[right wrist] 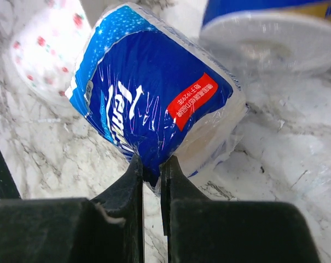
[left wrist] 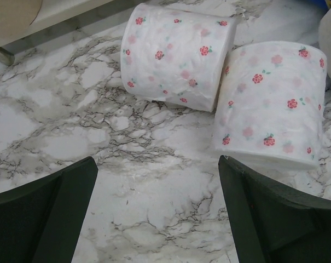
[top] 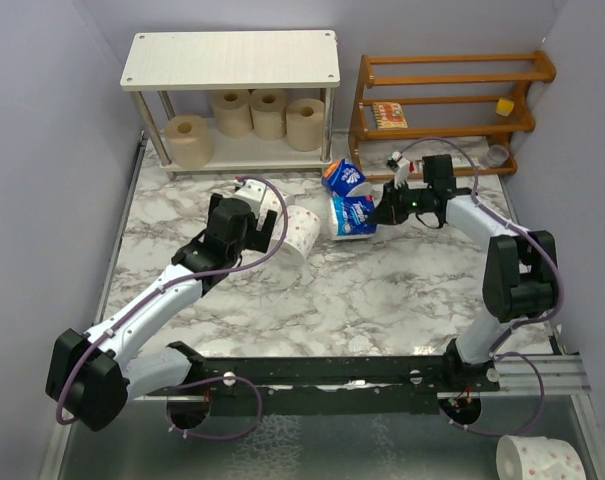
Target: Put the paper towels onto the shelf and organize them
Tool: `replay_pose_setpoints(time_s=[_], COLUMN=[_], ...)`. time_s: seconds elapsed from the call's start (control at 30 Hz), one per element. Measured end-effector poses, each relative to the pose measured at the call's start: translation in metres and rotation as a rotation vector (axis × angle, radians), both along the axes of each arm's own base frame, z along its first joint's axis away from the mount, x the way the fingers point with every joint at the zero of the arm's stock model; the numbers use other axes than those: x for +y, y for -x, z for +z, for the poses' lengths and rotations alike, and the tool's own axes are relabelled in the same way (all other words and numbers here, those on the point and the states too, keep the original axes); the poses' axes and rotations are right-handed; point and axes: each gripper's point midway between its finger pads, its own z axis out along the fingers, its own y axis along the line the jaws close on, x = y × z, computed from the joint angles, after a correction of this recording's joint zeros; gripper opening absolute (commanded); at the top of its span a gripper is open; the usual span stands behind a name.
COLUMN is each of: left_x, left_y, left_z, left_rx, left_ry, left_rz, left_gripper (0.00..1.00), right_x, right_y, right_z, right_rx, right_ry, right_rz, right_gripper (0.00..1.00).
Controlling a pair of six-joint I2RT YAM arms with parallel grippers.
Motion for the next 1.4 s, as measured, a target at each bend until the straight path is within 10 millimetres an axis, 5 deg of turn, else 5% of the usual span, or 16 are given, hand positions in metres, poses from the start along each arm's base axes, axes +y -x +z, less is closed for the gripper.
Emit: replay_pose_setpoints(time_s=[0.13, 0.43, 0.53, 0.67, 0.8, 0.83, 0.87, 0.93, 1.07, 1.27, 1.4], left_x=[0.000, 0.002, 0.003, 0.007, 0.008, 0.009, 0.010, 0.011, 0.013, 0.016, 0.019], left_y=[-0.001, -0.001, -0.001, -0.002, -0.002, -0.002, -0.002, -0.003, -0.003, -0.003, -0.003], left_z=[-0.006, -0.014, -0.014, -0.014, -0.013, -0.013, -0.013, -0.013, -0.013, -0.013, -0.011], left_rx=[0.016, 0.040, 0.039, 0.034, 0.032, 0.030, 0.029, 0.029, 0.027, 0.024, 0.017], left_ry=[-0.010, -0.033, -0.037, -0.045, -0.050, -0.053, -0.055, -0.057, -0.063, -0.073, -0.081], left_rz=[0.000, 0.012, 0.018, 0.033, 0.042, 0.045, 0.049, 0.053, 0.063, 0.077, 0.094], left_gripper=[0.96, 0.94, 0.94, 0.94, 0.94, 0.94, 0.94, 0.94, 0.94, 0.94, 0.94], right_x=[0.002, 0.000, -0.003, -0.002, 0.027, 0.021, 0.043, 0.057, 0.057, 0.050, 0.053], right_y=[-0.008, -0.003, -0.011, -0.029, -0.048, -0.055, -0.059, -0.071, -0.097, -0.097, -0.092], right_z=[0.052, 0.246, 0.295, 0.327, 0.344, 0.346, 0.350, 0.360, 0.394, 0.454, 0.477], right_rx=[-0.077, -0.584, -0.767, -0.984, -1.198, -1.241, -1.285, -1.358, -1.506, -1.720, -1.848], right_ry=[-0.004, 0.009, 0.051, 0.174, 0.371, 0.456, 0.455, 0.532, 0.660, 0.781, 0.832], right_rz=[0.021, 0.093, 0.087, 0.048, 0.079, 0.067, 0.097, 0.127, 0.114, 0.086, 0.106], right_gripper=[0.01, 0.01, 0.01, 0.01, 0.01, 0.01, 0.01, 0.01, 0.01, 0.01, 0.01])
